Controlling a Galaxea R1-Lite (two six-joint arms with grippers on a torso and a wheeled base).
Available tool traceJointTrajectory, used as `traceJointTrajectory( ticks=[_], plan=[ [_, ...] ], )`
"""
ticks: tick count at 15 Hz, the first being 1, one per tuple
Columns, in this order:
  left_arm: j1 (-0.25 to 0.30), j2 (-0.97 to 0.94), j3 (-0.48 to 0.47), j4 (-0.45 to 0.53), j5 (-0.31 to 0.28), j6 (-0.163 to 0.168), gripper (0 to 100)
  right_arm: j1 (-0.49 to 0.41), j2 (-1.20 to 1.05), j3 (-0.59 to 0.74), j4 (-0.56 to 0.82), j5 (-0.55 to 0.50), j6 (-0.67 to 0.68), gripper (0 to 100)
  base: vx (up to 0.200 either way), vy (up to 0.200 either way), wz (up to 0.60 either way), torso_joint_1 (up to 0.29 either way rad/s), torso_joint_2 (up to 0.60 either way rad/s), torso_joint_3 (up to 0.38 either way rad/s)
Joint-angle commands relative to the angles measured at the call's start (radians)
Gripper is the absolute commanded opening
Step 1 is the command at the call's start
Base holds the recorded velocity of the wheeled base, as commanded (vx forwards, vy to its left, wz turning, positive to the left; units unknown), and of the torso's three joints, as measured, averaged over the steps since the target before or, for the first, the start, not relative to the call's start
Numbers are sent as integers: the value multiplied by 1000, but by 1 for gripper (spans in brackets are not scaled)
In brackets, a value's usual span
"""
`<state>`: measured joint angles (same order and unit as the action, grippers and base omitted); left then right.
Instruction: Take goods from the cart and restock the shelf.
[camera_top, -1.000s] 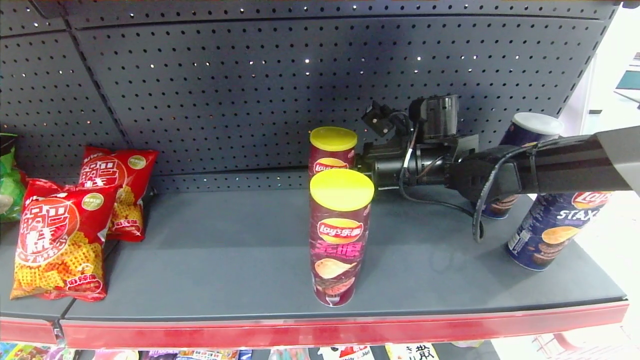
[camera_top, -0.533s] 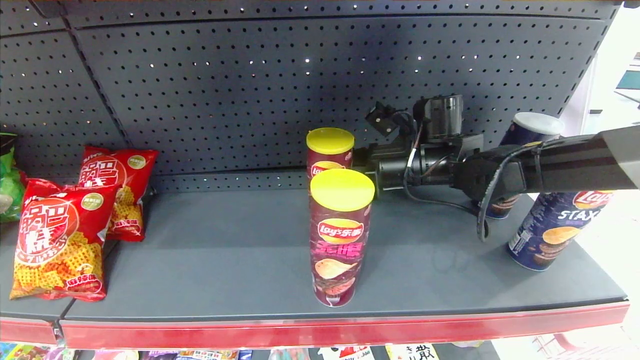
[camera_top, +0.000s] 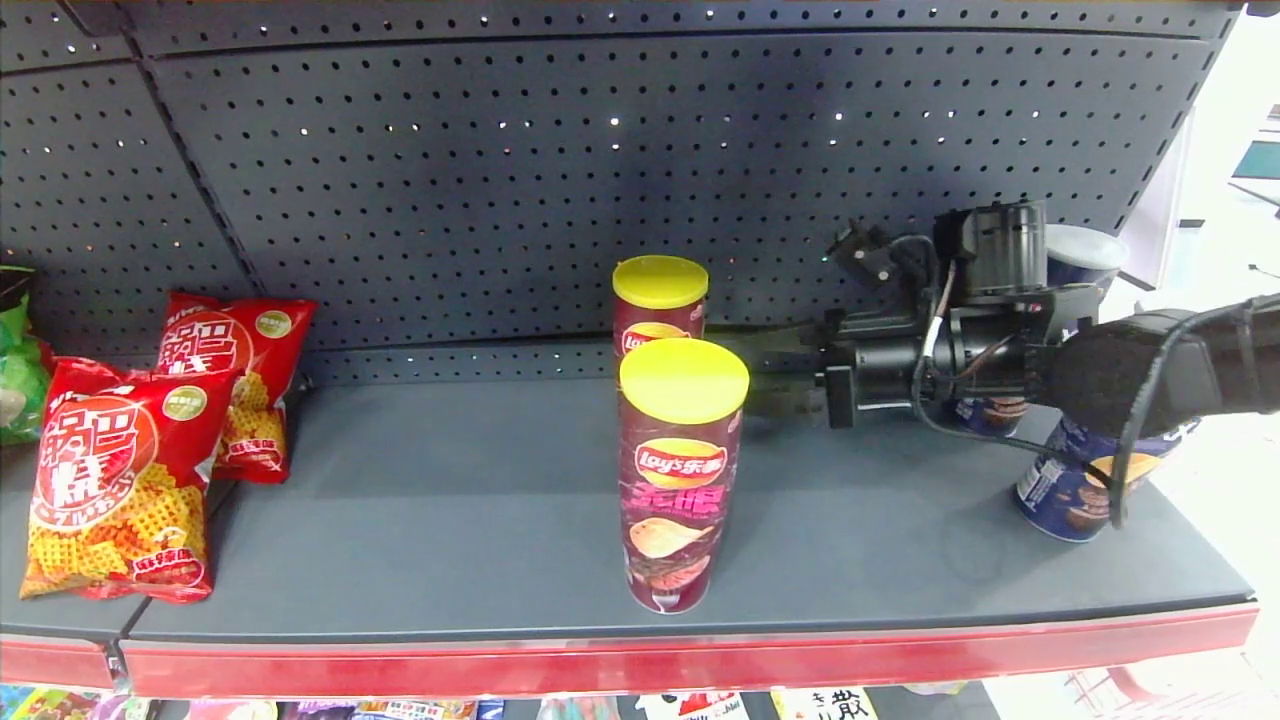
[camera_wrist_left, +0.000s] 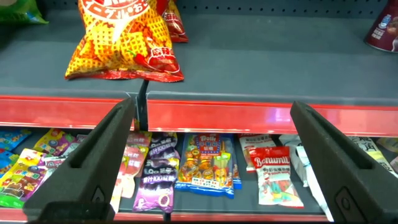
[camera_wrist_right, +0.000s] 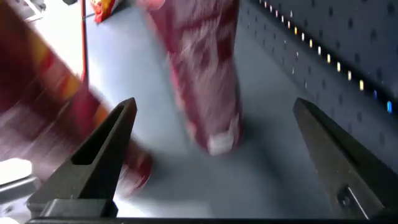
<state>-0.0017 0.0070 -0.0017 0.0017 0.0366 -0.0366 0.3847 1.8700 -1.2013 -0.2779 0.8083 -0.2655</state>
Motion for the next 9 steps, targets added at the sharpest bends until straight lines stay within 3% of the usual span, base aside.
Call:
traceJointTrajectory(
  ticks=[1,5,9],
  plan=[
    [0,2,0,0,0,0,100,-17,-115,106,-3,3,-1,100,0,0,0,0,0,0],
    [0,1,0,0,0,0,100,-9,-223,256,-17,3,-1,100,0,0,0,0,0,0],
    [0,1,0,0,0,0,100,29,-265,316,-17,-6,-1,100,0,0,0,0,0,0]
  ],
)
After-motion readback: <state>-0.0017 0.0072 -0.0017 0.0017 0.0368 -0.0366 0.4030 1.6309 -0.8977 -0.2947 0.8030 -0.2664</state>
